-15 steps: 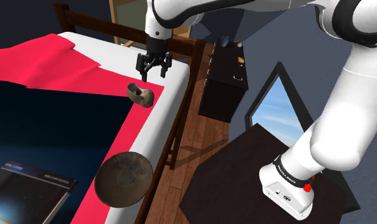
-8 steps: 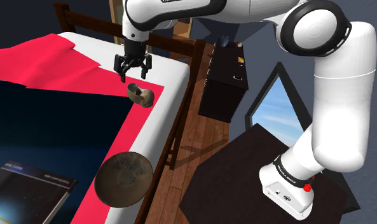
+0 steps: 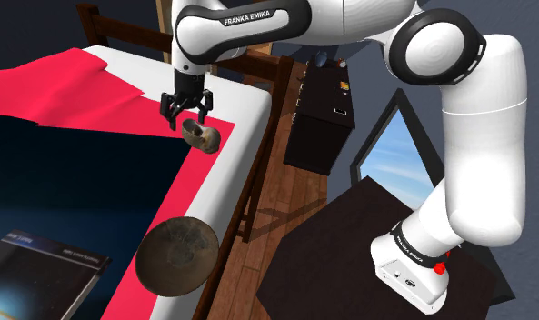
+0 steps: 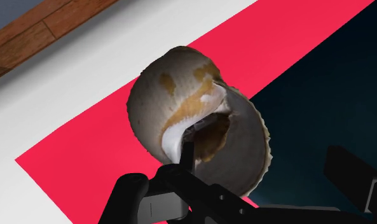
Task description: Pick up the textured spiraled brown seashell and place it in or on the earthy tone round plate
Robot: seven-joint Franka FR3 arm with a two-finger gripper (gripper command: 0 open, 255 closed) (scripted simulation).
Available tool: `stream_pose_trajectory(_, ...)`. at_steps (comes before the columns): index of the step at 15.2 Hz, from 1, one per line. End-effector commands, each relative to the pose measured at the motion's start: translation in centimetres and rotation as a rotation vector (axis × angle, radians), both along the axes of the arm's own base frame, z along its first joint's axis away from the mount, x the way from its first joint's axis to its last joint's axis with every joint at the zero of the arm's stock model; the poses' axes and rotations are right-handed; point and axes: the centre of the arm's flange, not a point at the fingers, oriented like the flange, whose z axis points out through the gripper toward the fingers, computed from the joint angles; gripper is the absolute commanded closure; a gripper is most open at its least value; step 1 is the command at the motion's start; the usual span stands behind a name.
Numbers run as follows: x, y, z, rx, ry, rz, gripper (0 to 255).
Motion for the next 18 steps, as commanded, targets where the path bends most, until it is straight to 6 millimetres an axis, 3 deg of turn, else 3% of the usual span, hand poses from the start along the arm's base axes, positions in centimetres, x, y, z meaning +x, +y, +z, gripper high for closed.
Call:
stream_pose_trajectory(1, -0.02, -0.02, -0.36, 0.000, -0.001, 0.000, 0)
stream_pose_trajectory(7, -0.02, -0.02, -0.35, 0.000, -0.001, 0.000, 0)
stream_pose_trajectory(8, -0.02, -0.02, -0.35, 0.000, -0.001, 0.000, 255)
stream_pose_trajectory(18, -0.03, -0.02, 0.17, 0.000, -0.001, 0.000, 255)
